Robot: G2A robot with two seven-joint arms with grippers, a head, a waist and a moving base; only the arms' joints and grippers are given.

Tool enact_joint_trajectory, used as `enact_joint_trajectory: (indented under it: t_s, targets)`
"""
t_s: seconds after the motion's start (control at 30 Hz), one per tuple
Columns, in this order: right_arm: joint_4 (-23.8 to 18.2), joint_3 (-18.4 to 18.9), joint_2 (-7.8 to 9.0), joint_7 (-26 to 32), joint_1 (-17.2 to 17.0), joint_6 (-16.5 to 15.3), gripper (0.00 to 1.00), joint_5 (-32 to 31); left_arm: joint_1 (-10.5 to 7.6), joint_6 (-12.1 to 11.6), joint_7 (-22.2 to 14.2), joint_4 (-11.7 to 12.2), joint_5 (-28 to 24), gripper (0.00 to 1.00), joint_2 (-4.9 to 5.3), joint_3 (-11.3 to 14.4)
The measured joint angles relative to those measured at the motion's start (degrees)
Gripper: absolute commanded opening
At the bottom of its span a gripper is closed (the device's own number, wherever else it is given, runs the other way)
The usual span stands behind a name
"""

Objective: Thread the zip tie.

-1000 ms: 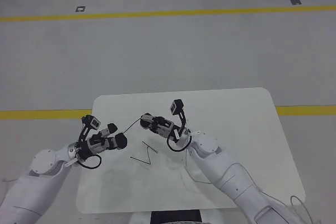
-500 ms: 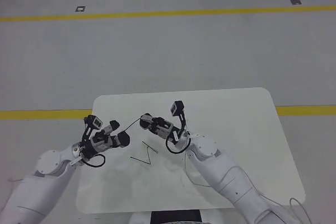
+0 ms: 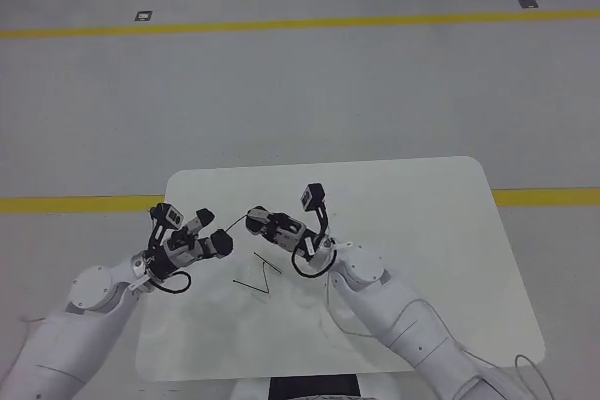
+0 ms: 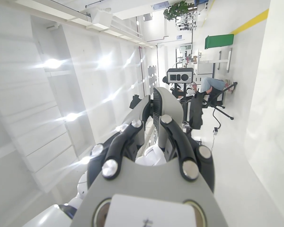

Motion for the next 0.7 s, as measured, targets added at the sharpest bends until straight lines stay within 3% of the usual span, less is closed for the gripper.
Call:
enact_joint_trajectory:
  t_s: [0.5, 0.7]
  targets:
    - [-1.8, -0.3, -0.43, -2.1, -0.8, 0.1, 0.00, 1.1, -0.53, -0.5, -2.0, 0.6, 0.0, 1.00, -0.61, 0.9]
    - [-3.1, -0.8, -0.50, -3.0, -1.8, 1.4, 0.00, 0.3, -1.00, -0.6, 0.6, 0.2, 0.1, 1.00, -1.15, 1.6]
